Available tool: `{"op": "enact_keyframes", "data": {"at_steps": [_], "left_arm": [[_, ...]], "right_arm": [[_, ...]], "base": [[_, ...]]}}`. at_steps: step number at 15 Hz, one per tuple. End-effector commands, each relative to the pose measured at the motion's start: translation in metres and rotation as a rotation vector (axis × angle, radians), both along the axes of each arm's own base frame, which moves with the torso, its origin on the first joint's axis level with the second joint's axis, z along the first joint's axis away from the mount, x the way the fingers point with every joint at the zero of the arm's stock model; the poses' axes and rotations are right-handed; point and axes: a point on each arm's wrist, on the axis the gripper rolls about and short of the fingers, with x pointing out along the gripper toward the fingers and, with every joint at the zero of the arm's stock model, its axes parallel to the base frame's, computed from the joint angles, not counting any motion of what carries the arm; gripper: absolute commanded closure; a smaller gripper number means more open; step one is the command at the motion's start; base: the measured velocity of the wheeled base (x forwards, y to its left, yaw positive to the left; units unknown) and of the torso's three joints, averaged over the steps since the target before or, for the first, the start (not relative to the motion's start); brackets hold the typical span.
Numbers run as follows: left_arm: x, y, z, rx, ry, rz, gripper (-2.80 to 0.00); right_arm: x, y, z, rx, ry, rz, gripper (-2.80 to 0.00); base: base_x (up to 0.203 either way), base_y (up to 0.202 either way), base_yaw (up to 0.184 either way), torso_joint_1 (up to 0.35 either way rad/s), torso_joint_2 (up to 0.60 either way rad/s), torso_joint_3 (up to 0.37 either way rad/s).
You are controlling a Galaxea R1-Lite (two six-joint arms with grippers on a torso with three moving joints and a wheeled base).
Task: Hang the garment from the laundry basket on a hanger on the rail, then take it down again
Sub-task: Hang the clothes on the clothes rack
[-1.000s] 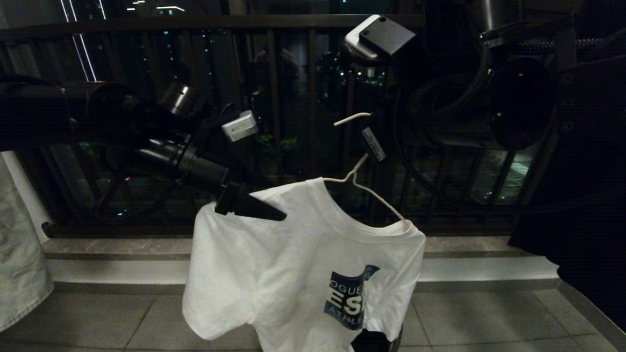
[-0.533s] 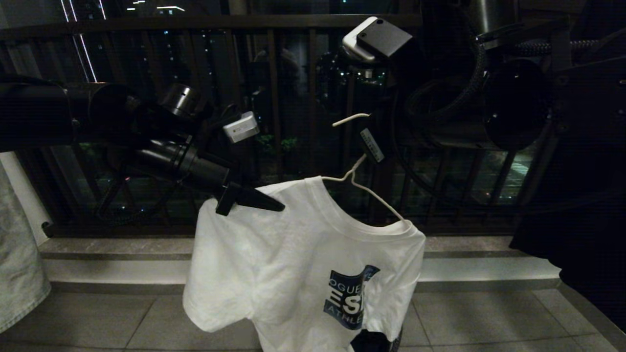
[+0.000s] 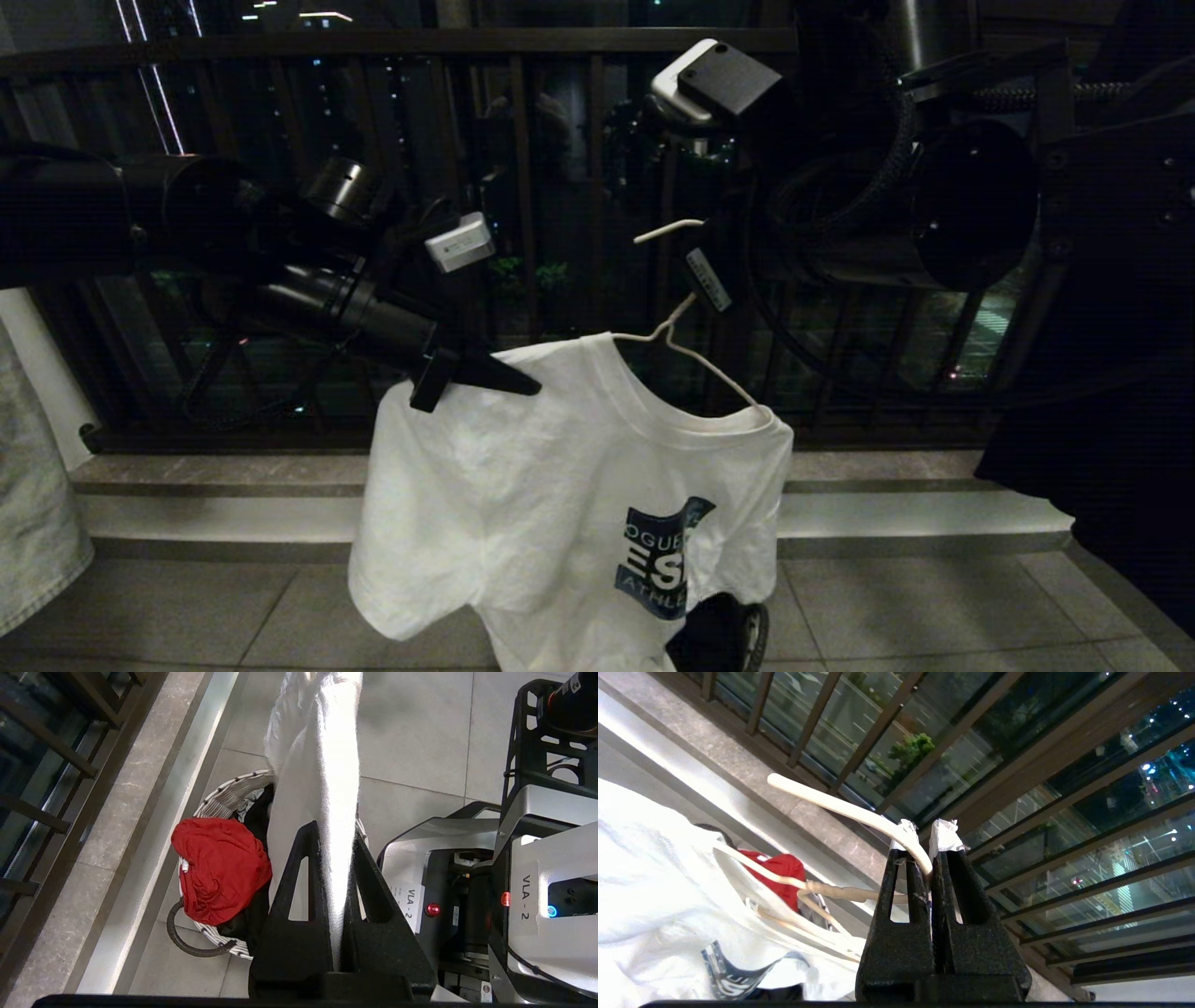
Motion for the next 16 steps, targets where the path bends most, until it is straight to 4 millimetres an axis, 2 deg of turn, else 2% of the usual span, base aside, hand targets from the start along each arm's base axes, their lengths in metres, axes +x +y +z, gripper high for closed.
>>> {"op": "enact_keyframes", "data": {"at_steps": [1, 3, 4, 11, 16], "left_arm": [[0.0, 0.0, 0.001, -0.003, -0.004, -0.005, 0.0], [0.0, 0.0, 0.002, -0.006, -0.009, -0.004, 0.0], [0.0, 0.001, 0.002, -0.006, -0.01, -0.005, 0.0], [-0.003, 0.004, 0.007, -0.011, -0.021, 0.005, 0.0], [-0.011, 0.009, 0.015, -0.036, 0.015, 0.033, 0.0]], "right_arm": [[0.002, 0.001, -0.002, -0.009, 0.005, -0.003, 0.0], [0.002, 0.001, -0.002, -0.009, 0.004, -0.005, 0.0], [0.002, 0.001, -0.002, -0.009, 0.004, -0.005, -2.8], [-0.002, -0.003, 0.001, -0.008, -0.001, -0.013, -2.8], [-0.039, -0.038, 0.031, 0.095, -0.047, -0.025, -2.8]], "base": [[0.0, 0.0, 0.0, 0.0, 0.0, 0.0], [0.0, 0.0, 0.0, 0.0, 0.0, 0.0], [0.0, 0.0, 0.0, 0.0, 0.0, 0.0], [0.0, 0.0, 0.0, 0.0, 0.0, 0.0], [0.0, 0.0, 0.0, 0.0, 0.0, 0.0]]}}
